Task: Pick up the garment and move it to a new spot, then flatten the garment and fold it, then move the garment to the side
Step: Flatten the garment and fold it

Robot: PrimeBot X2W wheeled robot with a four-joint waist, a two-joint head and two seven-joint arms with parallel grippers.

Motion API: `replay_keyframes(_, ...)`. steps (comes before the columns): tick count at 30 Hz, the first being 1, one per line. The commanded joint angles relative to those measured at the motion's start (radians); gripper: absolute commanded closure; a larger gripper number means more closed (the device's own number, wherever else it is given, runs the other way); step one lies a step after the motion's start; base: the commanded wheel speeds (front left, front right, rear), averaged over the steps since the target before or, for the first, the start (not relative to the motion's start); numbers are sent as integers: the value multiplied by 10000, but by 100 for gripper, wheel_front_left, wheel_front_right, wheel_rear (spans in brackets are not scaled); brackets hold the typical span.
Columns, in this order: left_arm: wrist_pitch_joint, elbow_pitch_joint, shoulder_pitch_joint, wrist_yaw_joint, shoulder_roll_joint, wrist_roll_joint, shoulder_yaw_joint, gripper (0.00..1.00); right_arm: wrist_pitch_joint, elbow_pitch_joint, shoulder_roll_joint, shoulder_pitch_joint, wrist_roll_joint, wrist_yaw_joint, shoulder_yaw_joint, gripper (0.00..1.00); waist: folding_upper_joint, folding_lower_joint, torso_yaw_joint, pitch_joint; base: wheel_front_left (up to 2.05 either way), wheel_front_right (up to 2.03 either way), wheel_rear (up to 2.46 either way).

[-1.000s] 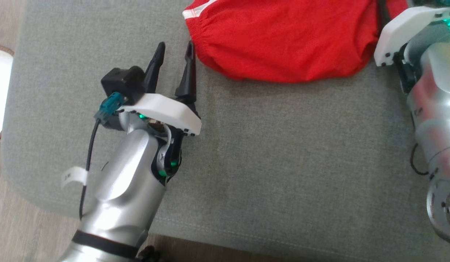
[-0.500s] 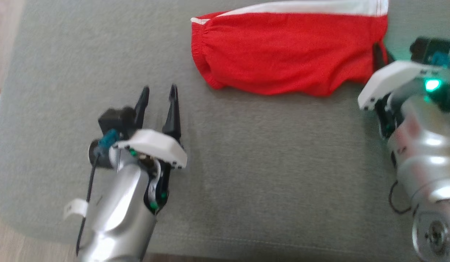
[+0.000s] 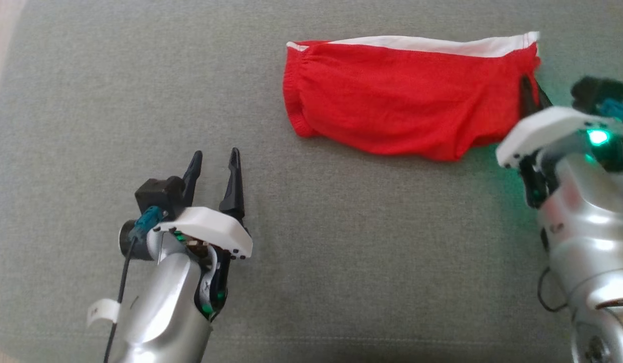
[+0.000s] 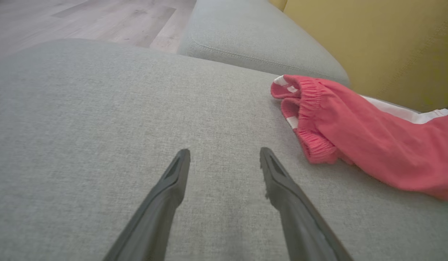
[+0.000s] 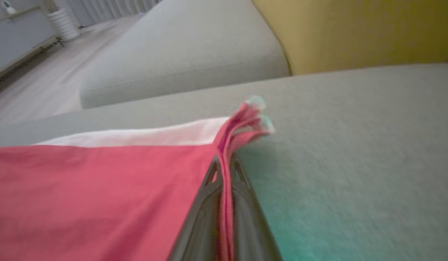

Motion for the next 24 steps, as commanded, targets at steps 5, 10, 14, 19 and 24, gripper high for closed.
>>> replay_keyframes(5,-59,-199,128,-13,191,-48,315,0,108,-1435,597,-513,517,37,1490,100,0,1,372,-118,0,0,0)
replay_keyframes(10,-59,-244,246,31,191,-324,52,0,706,-2555,868,-485,1187,37,2915,100,0,1,981,-223,0,0,0)
replay_keyframes(14,-59,-275,284,94,191,-478,-211,0,1188,-3102,959,-307,1634,37,3855,100,0,1,1579,-240,0,0,0)
replay_keyframes(19,-59,-337,320,175,191,-665,-521,0,1533,-3249,999,-112,2102,37,4842,100,0,1,2132,-245,0,0,0)
replay_keyframes(24,-59,-330,292,262,191,-769,-768,0,1298,-3325,1002,22,2671,37,5354,0,0,1,2339,-284,0,0,0)
